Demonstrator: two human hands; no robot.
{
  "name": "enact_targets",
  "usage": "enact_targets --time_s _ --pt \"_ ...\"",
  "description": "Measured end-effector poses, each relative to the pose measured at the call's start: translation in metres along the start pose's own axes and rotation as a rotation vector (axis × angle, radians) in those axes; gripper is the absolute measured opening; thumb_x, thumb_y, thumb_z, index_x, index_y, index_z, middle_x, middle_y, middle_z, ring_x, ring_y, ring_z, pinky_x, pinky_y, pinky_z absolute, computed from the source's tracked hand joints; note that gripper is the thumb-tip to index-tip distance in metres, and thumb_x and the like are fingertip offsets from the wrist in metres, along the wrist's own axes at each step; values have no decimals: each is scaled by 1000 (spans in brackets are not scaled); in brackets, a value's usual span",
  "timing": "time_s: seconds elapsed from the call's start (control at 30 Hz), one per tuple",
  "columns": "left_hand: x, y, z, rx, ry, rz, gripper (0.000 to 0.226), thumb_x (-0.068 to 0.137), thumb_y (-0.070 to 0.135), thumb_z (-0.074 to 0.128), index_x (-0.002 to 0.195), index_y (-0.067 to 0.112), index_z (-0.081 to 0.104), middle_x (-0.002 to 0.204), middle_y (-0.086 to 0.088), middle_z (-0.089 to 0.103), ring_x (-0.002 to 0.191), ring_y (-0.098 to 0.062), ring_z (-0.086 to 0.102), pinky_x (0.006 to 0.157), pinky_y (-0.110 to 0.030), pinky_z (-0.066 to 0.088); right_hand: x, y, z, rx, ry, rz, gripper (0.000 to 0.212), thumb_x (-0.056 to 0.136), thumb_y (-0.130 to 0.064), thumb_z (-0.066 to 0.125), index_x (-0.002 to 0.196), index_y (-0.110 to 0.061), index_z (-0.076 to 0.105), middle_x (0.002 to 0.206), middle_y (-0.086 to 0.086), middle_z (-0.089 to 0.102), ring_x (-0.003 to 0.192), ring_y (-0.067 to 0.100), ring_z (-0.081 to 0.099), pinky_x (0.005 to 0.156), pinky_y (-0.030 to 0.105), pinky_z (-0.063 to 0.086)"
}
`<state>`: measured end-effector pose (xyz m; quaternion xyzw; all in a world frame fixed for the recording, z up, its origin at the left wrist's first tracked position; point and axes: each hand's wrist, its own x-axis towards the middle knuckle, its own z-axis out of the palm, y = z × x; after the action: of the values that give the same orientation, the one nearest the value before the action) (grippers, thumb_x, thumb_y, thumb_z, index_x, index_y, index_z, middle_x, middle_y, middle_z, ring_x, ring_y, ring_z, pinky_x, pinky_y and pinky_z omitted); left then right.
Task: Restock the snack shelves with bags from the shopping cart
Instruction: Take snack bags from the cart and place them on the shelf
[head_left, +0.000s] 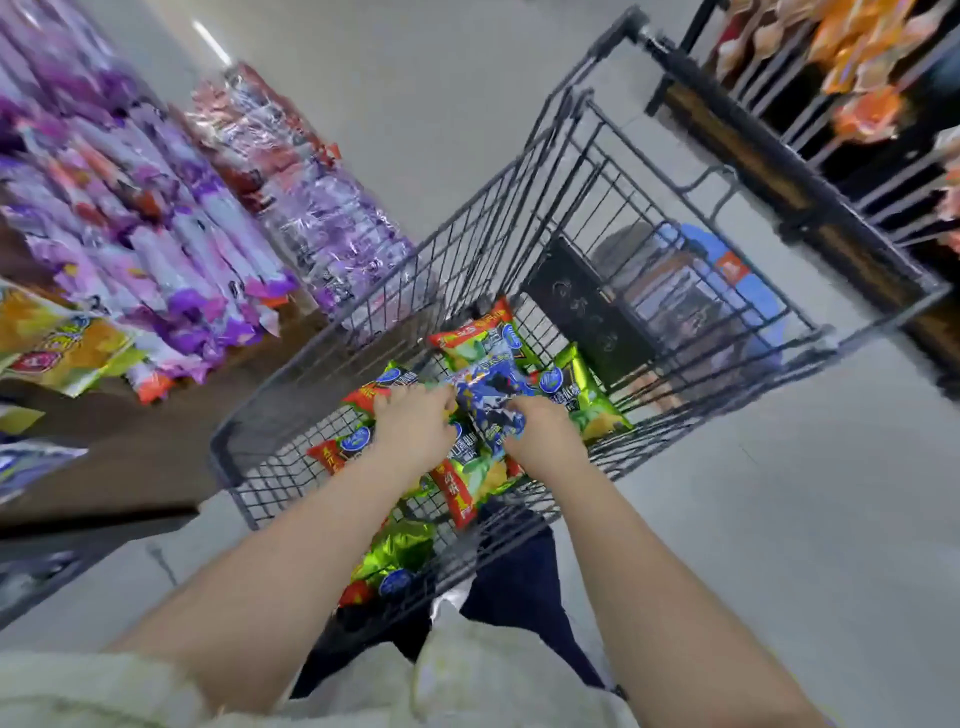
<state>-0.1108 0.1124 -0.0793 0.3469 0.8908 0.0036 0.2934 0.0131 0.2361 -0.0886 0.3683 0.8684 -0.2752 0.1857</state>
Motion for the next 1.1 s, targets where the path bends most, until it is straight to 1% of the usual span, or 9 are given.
enact_targets --time_s 0.2,0.3,0.43,0.5,0.57,0.63,0.77,0.97,1.1 --pt "49 20 43 -93 -175 -209 39 91 26 55 130 23 53 127 -11 52 124 -33 43 98 -51 41 92 47 -19 -47 -184 -81 53 84 -26 70 134 -17 53 131 7 57 120 27 53 98 40 46" --pt "70 30 69 -267 -241 -332 46 92 23 57 137 19 48 130 -13 51 118 -32 50 94 -44 45 138 68 -20 -56 -251 -61 53 82 -21 69 133 -15 53 131 9 58 118 28 55 98 39 46" --pt "95 42 103 -747 -300 -593 64 93 22 62 148 16 32 134 -13 51 104 -29 58 87 -34 49 180 91 -12 40 -334 91 50 83 -21 71 128 -10 53 117 14 63 105 30 61 87 35 50" --pt "106 48 115 -1049 -356 -781 61 95 23 62 148 19 32 128 -15 52 108 -30 56 87 -34 46 191 99 -2 79 -397 142 48 86 -22 69 129 -7 51 111 14 63 99 29 61 77 31 47" --pt "115 50 130 -1218 -379 -882 55 97 26 60 146 22 36 132 -17 53 98 -26 56 81 -37 45 197 105 10 123 -451 202 47 90 -21 65 131 -5 50 114 16 62 99 28 60 80 32 47" --pt "121 48 146 -1239 -395 -869 53 98 34 57 146 26 36 135 -14 53 92 -23 57 85 -38 48 199 108 20 192 -499 284 43 92 -20 61 129 -2 50 123 18 60 101 28 57 91 36 46" --pt "125 52 142 -1327 -369 -896 53 100 33 54 148 23 36 152 -6 36 134 -31 42 101 -43 45 198 117 36 269 -503 359 41 89 -29 63 123 -9 51 122 13 59 109 28 56 97 37 44" --pt "109 51 138 -1355 -290 -944 43 97 32 59 137 19 49 146 -7 44 124 -28 46 97 -43 50 186 118 28 441 -597 449 46 84 -36 73 116 -7 56 95 9 59 74 19 51 65 31 43" --pt "82 53 120 -1439 -251 -947 44 94 31 64 135 23 50 136 -8 50 116 -30 53 89 -41 55 170 116 8 591 -707 492 67 83 -33 76 138 -9 46 134 8 49 125 30 45 95 39 39"
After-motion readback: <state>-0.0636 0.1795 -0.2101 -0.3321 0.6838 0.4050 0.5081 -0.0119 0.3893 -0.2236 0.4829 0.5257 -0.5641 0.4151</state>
